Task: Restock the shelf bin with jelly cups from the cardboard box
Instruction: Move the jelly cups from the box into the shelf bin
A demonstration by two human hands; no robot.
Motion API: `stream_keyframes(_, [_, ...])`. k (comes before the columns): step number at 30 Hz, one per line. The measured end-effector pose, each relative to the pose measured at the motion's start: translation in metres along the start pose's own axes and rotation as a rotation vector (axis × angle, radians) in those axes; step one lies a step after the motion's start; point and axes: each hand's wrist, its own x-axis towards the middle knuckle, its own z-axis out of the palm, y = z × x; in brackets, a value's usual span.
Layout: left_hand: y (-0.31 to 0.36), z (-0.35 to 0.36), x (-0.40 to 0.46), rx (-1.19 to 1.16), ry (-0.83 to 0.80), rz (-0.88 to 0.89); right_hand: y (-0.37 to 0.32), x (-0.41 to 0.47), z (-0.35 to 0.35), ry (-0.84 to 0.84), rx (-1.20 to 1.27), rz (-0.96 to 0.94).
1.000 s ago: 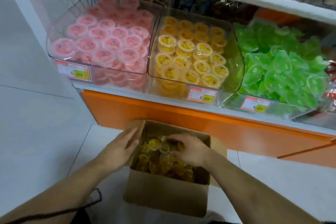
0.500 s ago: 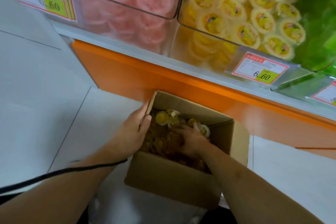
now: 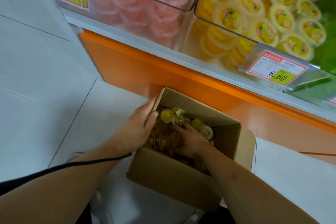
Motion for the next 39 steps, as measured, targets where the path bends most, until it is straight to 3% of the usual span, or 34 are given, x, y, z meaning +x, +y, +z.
stream_keyframes(5, [0.001, -0.001, 0.000, 0.025, 0.000, 0.019, -0.004, 0.000, -0.005, 0.018, -0.061, 0.011])
stream_keyframes(14, [-0.001, -0.003, -0.001, 0.018, -0.014, 0.029, -0.003, 0.000, -0.010, 0.004, 0.113, 0.077])
stream_keyframes(21, [0.001, -0.004, -0.001, 0.031, -0.017, 0.019, -0.012, 0.006, 0.001, 0.030, 0.062, 0.053])
stream_keyframes(33, [0.008, -0.006, -0.004, 0.055, -0.037, 0.021, -0.006, -0.007, -0.022, 0.009, 0.333, 0.020])
stream_keyframes(39, [0.016, -0.024, -0.002, 0.088, -0.106, -0.067, -0.018, -0.053, -0.065, 0.048, 0.467, -0.103])
